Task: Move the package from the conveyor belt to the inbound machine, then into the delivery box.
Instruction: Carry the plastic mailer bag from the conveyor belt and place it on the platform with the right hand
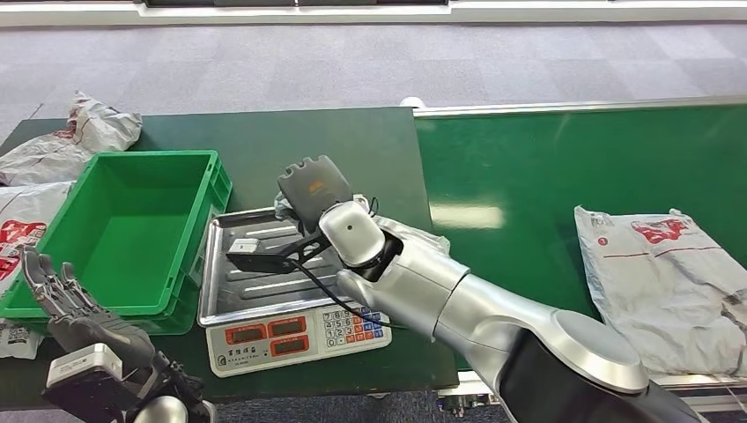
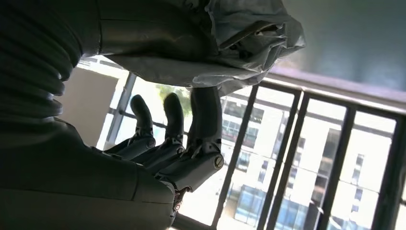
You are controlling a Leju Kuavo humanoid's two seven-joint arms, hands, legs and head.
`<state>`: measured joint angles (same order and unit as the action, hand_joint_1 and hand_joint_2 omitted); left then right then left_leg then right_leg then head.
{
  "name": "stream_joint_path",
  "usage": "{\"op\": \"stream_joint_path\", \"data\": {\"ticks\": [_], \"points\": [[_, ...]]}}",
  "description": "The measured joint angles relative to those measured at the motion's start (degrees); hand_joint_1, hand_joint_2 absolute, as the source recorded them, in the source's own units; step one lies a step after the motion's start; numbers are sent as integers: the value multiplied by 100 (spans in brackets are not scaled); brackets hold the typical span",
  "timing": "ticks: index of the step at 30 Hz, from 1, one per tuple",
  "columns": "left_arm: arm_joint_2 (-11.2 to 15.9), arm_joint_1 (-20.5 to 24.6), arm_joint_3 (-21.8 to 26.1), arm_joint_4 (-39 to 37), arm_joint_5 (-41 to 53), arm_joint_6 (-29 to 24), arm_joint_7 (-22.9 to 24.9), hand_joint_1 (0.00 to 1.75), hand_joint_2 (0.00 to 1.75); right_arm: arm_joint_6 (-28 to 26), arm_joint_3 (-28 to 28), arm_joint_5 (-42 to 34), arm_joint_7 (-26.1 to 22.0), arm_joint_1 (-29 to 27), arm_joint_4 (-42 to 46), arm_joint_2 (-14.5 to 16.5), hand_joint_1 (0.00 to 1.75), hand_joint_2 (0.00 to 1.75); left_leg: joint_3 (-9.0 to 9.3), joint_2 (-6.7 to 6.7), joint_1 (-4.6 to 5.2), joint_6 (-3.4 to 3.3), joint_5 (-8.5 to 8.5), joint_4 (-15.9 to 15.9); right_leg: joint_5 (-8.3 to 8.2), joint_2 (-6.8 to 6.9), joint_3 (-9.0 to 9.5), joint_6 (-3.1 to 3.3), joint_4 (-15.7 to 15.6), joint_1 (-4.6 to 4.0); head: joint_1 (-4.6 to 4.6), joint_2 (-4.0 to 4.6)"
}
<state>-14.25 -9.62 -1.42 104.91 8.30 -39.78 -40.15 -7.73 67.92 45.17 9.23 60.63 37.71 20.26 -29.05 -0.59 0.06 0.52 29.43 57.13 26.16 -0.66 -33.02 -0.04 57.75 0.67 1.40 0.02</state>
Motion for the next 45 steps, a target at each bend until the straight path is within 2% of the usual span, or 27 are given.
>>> {"op": "stream_joint_path", "data": {"ticks": [5, 9, 11, 15, 16, 20, 23, 27, 32, 33, 36, 37, 45], "points": [[-19, -10, 24, -22, 91, 0, 0, 0, 0, -31, 158, -200, -181, -60, -644, 0, 0, 175, 0, 2, 0, 0, 0, 0, 0, -1, -3, 0, 0, -1, 0, 0], [-22, -7, 27, -51, 78, 0, 0, 0, 0, -5, 218, -203, -311, -69, -942, 0, 0, 0, 1, 5, -1, 0, 0, 0, -1, -2, -4, 0, 0, -2, 0, 0], [-24, -8, 29, -52, 49, 0, 0, 0, 0, 49, 245, -199, -353, -69, -1014, 0, 0, 0, 0, 6, -2, 1, 0, 0, -1, -2, -4, 0, 0, -3, 0, 0], [-27, -11, 40, -51, 24, 0, 0, 0, 0, 71, 320, -197, -394, -70, -1064, 1, 0, 175, 0, 7, -2, 1, 0, 0, -1, -4, -4, 1, 0, -3, 0, 0], [-28, -12, 43, -50, 22, 0, 0, 0, 0, 67, 331, -215, -400, -70, -1071, 1, 0, 175, 0, 7, -2, 1, 0, 0, -1, -4, -4, 1, 0, -3, 0, 0], [-29, -15, 49, -42, -11, 0, 0, 0, 0, 50, 343, -288, -396, -69, -1119, 0, 0, 0, 0, 6, -2, 1, 0, 0, -1, -4, -3, 1, 0, -3, 0, 0], [-29, -18, 53, -29, -27, 0, 0, 0, 0, 27, 348, -341, -283, -68, -1185, 0, 0, 0, 0, 6, -2, 1, 0, 0, -1, -4, -3, 1, 0, -3, 1, 0], [-31, -21, 62, -26, -25, 0, 0, 0, 0, 78, 348, -456, -166, -66, -1312, 0, 0, 175, 0, 6, -2, 1, 0, 0, -1, -4, -3, 1, 0, -3, 0, 0], [-38, -28, 89, -25, 23, 0, 0, 0, 0, 536, 342, -661, 204, -73, -1509, 0, 0, 175, 0, 5, -2, 1, -1, 0, -1, -4, -3, 1, 0, -3, 0, 0], [-41, -29, 99, -24, 42, 0, 0, 0, 0, 702, 342, -695, 346, -82, -1552, 0, 8, 175, 0, 5, -2, 1, -1, 0, -1, -4, -3, 1, 0, -3, 0, 0], [-49, -33, 132, -24, 106, 0, 0, 0, 0, 1144, 342, -809, 635, -157, -1659, 0, 139, 175, 1, 6, -2, 1, -1, 0, -1, -4, -4, 1, 0, -3, 0, 0], [-51, -34, 139, -24, 125, 0, 0, 0, 0, 1227, 342, -835, 669, -191, -1686, 0, 175, 175, 1, 7, -2, 1, 0, 0, -1, -4, -4, 1, 0, -3, 0, 0], [-60, -43, 171, -13, 168, 0, 0, 0, 0, 1293, 342, -862, 735, -315, -1813, 0, 175, 175, 1, 8, -2, 1, 0, 0, -1, -4, -4, 1, 0, -3, 0, 0]]}}
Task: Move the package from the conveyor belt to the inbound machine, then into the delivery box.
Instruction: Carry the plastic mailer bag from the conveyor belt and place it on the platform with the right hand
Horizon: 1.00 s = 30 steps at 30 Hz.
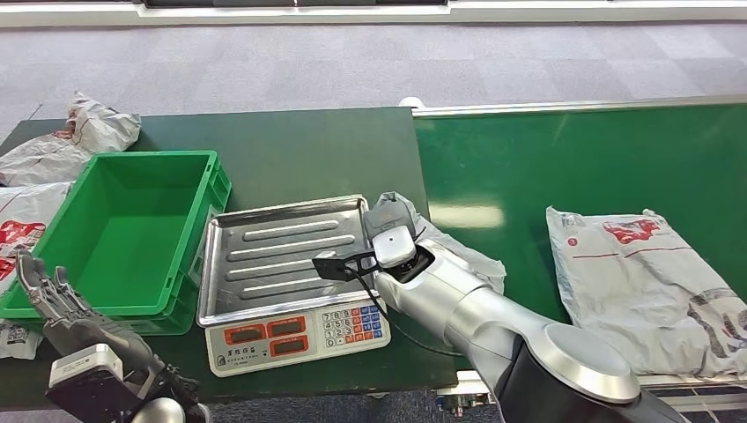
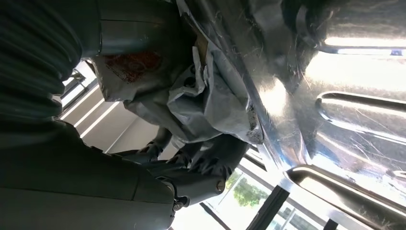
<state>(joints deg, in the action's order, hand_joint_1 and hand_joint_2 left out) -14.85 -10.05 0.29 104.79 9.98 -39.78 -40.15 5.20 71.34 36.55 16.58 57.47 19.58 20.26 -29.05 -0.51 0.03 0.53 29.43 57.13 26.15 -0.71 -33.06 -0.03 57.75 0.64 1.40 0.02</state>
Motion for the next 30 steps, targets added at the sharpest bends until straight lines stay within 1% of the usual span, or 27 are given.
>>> {"op": "stream_joint_path", "data": {"ticks": [6, 9, 12, 15, 18, 20, 22, 26, 30], "points": [[-15, -19, 52, 61, 66, 0, 5, 0, 0, -210, -17, -31, 14, -62, -43, 0, 175, 175, 0, 1, 0, 0, 0, 0, -2, 0, -1, 2, 0, 0, 0, 0], [-19, -28, 74, 95, 93, 0, 16, 0, 0, -419, -89, -103, -31, -76, -52, 0, 175, 175, 0, 4, 0, 0, 0, 0, -2, 0, -2, 3, 0, -1, 0, 0], [-22, -39, 99, 128, 118, 0, 21, 0, 0, -879, -170, -19, -57, -55, -58, 0, 175, 175, -1, 7, -1, 0, 0, 0, -3, -2, -4, 5, 0, -1, 0, 0], [-27, -50, 132, 155, 131, 0, 33, 0, 0, -1401, -208, 187, 56, 107, -44, 0, 175, 175, -4, 9, -1, 1, -1, 0, -5, -4, -8, 5, 1, -1, 0, 0], [-28, -54, 154, 162, 61, 0, 34, 0, 0, -1800, -251, 424, 79, 450, 55, 2, 175, 175, -7, 10, -1, 4, -3, 0, -8, -4, -12, 9, 2, -1, 0, 0], [-28, -54, 158, 161, -32, 0, 18, 0, 0, -2025, -270, 537, -14, 670, 192, 5, 175, 175, -8, 10, -2, 7, -5, 0, -9, -5, -12, 10, 2, -2, 0, 0], [-27, -55, 161, 164, -118, -1, 5, 0, 0, -2137, -309, 533, -142, 886, 346, 9, 175, 175, -10, 9, -2, 7, -5, 1, -9, -7, -15, 10, 2, -2, 0, 0], [-22, -60, 174, 173, -205, 0, 0, 0, 0, -1970, -558, 508, -336, 1560, 441, 4, 175, 175, -21, 6, -2, 8, -11, 2, -14, -7, -24, 11, 3, -2, 1, 0], [-10, -64, 197, 168, -442, 1, 0, 0, 0, -1563, -925, 921, -521, 2367, 444, -6, 175, 175, -27, 8, -1, 7, -13, 3, -18, -9, -31, 14, 4, -1, 1, 0]]}}
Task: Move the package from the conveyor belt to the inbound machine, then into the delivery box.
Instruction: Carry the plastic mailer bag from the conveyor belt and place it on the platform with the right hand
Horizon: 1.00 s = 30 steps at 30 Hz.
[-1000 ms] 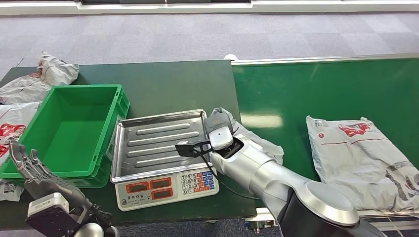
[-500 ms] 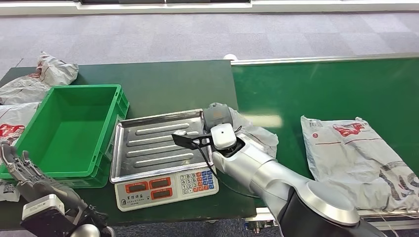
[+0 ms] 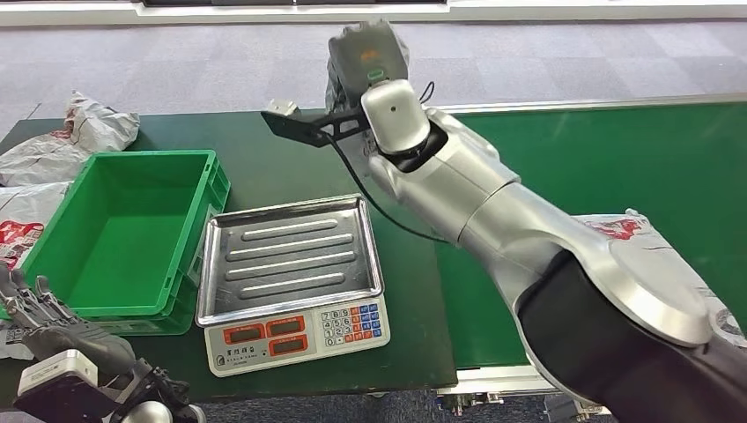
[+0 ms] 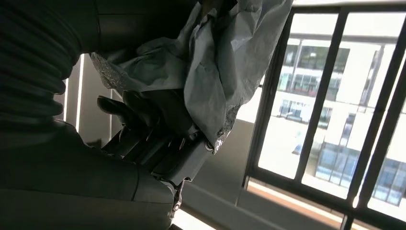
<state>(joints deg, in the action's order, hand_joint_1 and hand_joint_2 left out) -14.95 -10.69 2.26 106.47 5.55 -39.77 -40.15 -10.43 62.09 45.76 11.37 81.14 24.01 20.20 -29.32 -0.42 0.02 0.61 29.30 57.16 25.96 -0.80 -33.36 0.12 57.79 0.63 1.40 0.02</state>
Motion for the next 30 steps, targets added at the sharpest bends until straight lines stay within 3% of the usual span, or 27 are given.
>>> {"op": "stream_joint_path", "data": {"ticks": [3, 7, 13, 17, 23, 28, 29, 30], "points": [[4, 1, 3, -4, -78, 2, 0, 0, 0, 321, -176, 128, -125, 347, 160, 1, 175, 175, 0, 0, 0, 0, 0, -1, 0, 0, 1, 0, 0, 0, 0, 0], [2, 4, 0, -13, -77, 2, 0, 0, 0, 510, -136, -84, -259, 323, 725, 13, 175, 175, 1, 3, -1, 0, 0, -2, 0, -3, -2, 0, 0, -1, -1, 0], [-2, 3, 0, -13, -59, 2, 0, 0, 0, 487, 469, -611, -183, 4, 1654, 62, 175, 175, 0, 2, -5, 2, -1, -3, 1, -4, -4, 1, 0, -5, -1, 0], [-4, -4, 14, 18, -123, 1, 0, 0, 0, 427, 796, -890, -418, -112, 2021, 73, 175, 175, 0, 1, -7, 3, -2, -3, 1, -3, 1, 1, 1, -5, 0, 0], [-14, -28, 67, 139, -330, 0, 0, 0, 0, 268, 1338, -1243, -562, -681, 2527, 88, 175, 175, 0, -5, -7, 2, -2, -3, 2, 1, 1, 2, 1, -5, 0, 0], [-39, -54, 152, 217, -302, -1, 0, 0, 0, 18, 1492, -1821, -952, -1336, 2513, 91, 175, 175, 1, -4, -7, 2, -1, -3, 2, 1, 1, 2, 0, -5, 0, 0], [-46, -61, 175, 235, -281, -1, 0, 0, 0, -40, 1504, -1930, -1006, -1487, 2469, 91, 171, 175, 2, -4, -7, 2, -1, -3, 2, 1, 1, 2, 0, -5, -1, 0], [-51, -68, 198, 249, -261, -1, -1, 0, 0, -75, 1512, -2036, -1029, -1631, 2410, 91, 138, 175, 2, -5, -7, 3, -2, -3, 2, 2, 1, 2, 0, -6, -1, 0]]}}
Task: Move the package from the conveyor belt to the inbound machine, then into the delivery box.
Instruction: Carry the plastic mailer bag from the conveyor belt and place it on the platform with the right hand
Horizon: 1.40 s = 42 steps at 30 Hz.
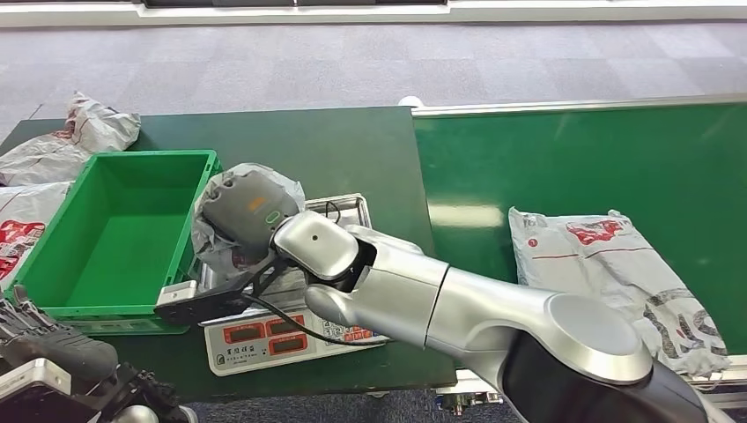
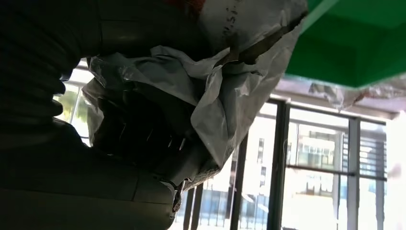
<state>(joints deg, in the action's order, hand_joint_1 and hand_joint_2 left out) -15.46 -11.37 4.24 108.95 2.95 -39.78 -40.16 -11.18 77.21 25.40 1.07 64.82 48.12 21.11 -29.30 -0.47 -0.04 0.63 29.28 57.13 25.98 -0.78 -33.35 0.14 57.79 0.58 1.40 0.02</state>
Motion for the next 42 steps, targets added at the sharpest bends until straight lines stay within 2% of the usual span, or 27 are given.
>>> {"op": "stream_joint_path", "data": {"ticks": [3, 4, 9, 15, 23, 31, 35, 39, 42], "points": [[-14, -12, 52, 14, 62, 0, 0, 0, 0, 10, 3, -295, 87, -394, -252, -2, 10, 175, 0, 0, 0, 1, 0, 0, 0, 0, 0, 0, 0, 0, 0, 0], [-18, -14, 65, 14, 91, 0, 1, 0, 0, 40, 3, -371, 153, -513, -360, -2, 0, 175, 1, 1, 0, 1, -1, 0, 0, 0, 0, 0, 0, 0, 1, 0], [-42, -30, 146, 14, 260, 0, 1, 0, 0, 288, 2, -509, 477, -964, -983, -13, 0, 175, 1, 2, 0, 2, -1, 0, -1, -1, -1, 0, 0, 0, 0, 0], [-47, -40, 198, 11, 315, 0, 1, 0, 0, 467, -1, -364, 600, -1208, -1729, -38, 0, 175, -1, 2, 0, 2, -1, 0, -1, -1, -3, 0, 0, 0, 0, 0], [-48, -41, 221, -6, 349, 0, 1, 0, 0, 407, -79, 22, 405, -1217, -2254, -41, 0, 175, 3, 5, 0, 3, -2, 0, -1, -4, 0, 1, 0, 0, 1, 0], [-49, -47, 233, 13, 389, 0, 1, 0, 0, 429, -302, 649, 190, -1209, -2192, -35, 0, 175, 1, 6, -1, 7, -5, 0, -5, -4, -2, 5, 1, -1, 0, 0], [-53, -69, 258, 100, 374, 0, 1, 0, 0, 438, -352, 984, 272, -1209, -1924, -32, 0, 0, -3, 6, -2, 7, -5, 0, -5, -4, -5, 5, 1, -3, 0, 0], [-63, -104, 290, 222, 345, 0, 0, 0, 0, 467, -497, 1354, 352, -1198, -1553, -28, 0, 0, -6, 6, -3, 7, -5, 0, -4, -5, -9, 6, 1, -4, 0, 0], [-76, -151, 314, 330, 341, 0, 1, 0, 0, 371, -783, 1881, 646, -1169, -1105, -92, 0, 0, -8, 6, -3, 7, -5, 0, -4, -5, -12, 5, 1, -4, -1, 0]]}}
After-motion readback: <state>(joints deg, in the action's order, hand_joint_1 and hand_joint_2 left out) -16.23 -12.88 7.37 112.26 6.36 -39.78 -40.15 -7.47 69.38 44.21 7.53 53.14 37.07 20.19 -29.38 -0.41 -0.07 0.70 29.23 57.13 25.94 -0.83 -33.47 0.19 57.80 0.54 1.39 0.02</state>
